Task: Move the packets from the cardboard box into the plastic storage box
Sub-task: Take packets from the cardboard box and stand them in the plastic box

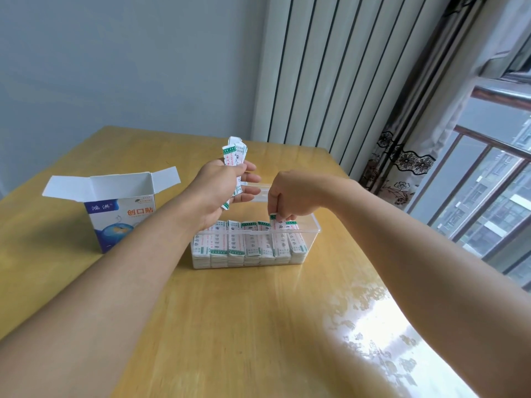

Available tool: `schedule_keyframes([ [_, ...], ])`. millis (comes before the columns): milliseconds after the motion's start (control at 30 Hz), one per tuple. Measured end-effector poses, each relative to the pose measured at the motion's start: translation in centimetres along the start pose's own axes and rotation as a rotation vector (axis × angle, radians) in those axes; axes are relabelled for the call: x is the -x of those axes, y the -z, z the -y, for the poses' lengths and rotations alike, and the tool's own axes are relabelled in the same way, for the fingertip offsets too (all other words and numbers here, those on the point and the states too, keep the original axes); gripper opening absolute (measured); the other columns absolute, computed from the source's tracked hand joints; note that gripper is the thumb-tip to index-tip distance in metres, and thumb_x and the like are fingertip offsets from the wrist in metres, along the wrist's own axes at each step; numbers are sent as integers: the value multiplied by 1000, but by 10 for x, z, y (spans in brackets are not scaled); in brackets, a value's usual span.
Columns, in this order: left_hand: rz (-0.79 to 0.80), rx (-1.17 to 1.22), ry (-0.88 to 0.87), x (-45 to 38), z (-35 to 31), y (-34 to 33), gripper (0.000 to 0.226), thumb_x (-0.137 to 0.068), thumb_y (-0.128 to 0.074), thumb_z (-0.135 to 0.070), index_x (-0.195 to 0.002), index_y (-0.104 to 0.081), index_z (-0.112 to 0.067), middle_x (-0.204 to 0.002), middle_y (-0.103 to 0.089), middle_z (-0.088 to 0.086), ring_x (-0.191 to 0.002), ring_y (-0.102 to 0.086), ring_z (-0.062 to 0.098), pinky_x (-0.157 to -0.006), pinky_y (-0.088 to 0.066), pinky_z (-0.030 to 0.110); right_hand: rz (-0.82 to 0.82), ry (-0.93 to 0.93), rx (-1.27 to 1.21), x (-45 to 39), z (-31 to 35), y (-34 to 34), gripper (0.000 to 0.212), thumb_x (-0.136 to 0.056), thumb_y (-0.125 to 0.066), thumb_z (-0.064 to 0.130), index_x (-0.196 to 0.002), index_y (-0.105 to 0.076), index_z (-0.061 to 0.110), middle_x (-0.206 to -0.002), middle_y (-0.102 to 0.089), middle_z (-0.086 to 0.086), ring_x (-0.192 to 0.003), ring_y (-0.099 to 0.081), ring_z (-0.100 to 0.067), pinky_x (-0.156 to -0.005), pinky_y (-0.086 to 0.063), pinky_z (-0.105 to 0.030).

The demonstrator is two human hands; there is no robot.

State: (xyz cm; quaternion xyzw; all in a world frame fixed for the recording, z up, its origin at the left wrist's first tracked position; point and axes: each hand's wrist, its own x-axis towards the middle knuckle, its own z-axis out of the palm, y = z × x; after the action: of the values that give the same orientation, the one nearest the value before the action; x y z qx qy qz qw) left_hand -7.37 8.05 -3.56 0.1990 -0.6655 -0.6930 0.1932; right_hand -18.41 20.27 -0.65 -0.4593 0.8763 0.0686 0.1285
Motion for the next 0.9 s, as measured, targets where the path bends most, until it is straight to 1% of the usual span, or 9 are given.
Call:
schedule_keyframes([
  [133,-7,-96,-36,-2,1,1,24,-109,-42,-19,-104,-65,-14,-104,-75,9,-85,-73,20,-69,-57,29,-42,28,154,-6,5,-9,26,-93,-72,28,-120,-74,31,-91,-60,11,-96,-57,-18,-77,-42,-28],
  [267,-23,-97,-50,-3,0,2,24,-109,-42,-20,-104,-65,-14,-103,-76,7,-84,-72,19,-70,-56,29,-62,-33,131,-11,2,-17,27,-91,-75,28,-117,-74,22,-106,-69,3,-101,-62,-23,-90,-55,-40],
  [333,-25,-98,-52,-3,0,2,24,-109,-42,-20,-105,-64,-15,-102,-76,6,-84,-72,19,-70,-57,28,-66,-53,129,-15,1,-21,27,-91,-74,25,-117,-72,18,-106,-69,0,-99,-64,-25,-90,-57,-44],
  [533,-18,-100,-53,-3,0,3,24,-109,-41,-19,-103,-64,-15,-102,-76,7,-81,-71,18,-70,-57,29,-52,-43,153,-16,4,-25,25,-95,-65,13,-119,-71,16,-108,-70,-3,-98,-66,-26,-88,-58,-44],
  [633,-18,-99,-54,-3,0,4,24,-109,-41,-18,-103,-64,-15,-102,-76,7,-80,-71,18,-71,-56,29,-55,-48,130,-17,7,-26,19,-97,-63,23,-112,-74,18,-106,-73,-1,-91,-68,-23,-84,-60,-42],
  [700,-16,-100,-52,-4,0,4,24,-109,-41,-18,-103,-64,-14,-101,-76,7,-80,-70,18,-69,-56,28,-45,-60,115,-17,9,-26,25,-95,-67,34,-114,-73,18,-105,-74,1,-92,-68,-22,-86,-59,-41],
  [800,-12,-104,-47,-4,1,4,24,-109,-42,-19,-104,-65,-14,-101,-76,7,-80,-71,18,-68,-56,27,-31,-76,114,-19,10,-27,27,-93,-70,36,-113,-73,19,-105,-74,1,-92,-68,-22,-87,-59,-41],
  [867,-13,-104,-45,-4,1,4,24,-109,-42,-19,-104,-65,-14,-101,-77,7,-80,-71,18,-68,-56,28,-35,-91,130,-20,9,-27,16,-92,-69,28,-104,-73,19,-98,-73,1,-85,-67,-21,-81,-60,-37],
  [900,-14,-101,-44,-4,1,4,23,-108,-42,-18,-103,-65,-14,-100,-77,7,-80,-71,18,-69,-56,28,-47,-98,149,-20,9,-27,7,-92,-67,24,-93,-70,17,-90,-70,1,-79,-65,-19,-72,-58,-33],
])
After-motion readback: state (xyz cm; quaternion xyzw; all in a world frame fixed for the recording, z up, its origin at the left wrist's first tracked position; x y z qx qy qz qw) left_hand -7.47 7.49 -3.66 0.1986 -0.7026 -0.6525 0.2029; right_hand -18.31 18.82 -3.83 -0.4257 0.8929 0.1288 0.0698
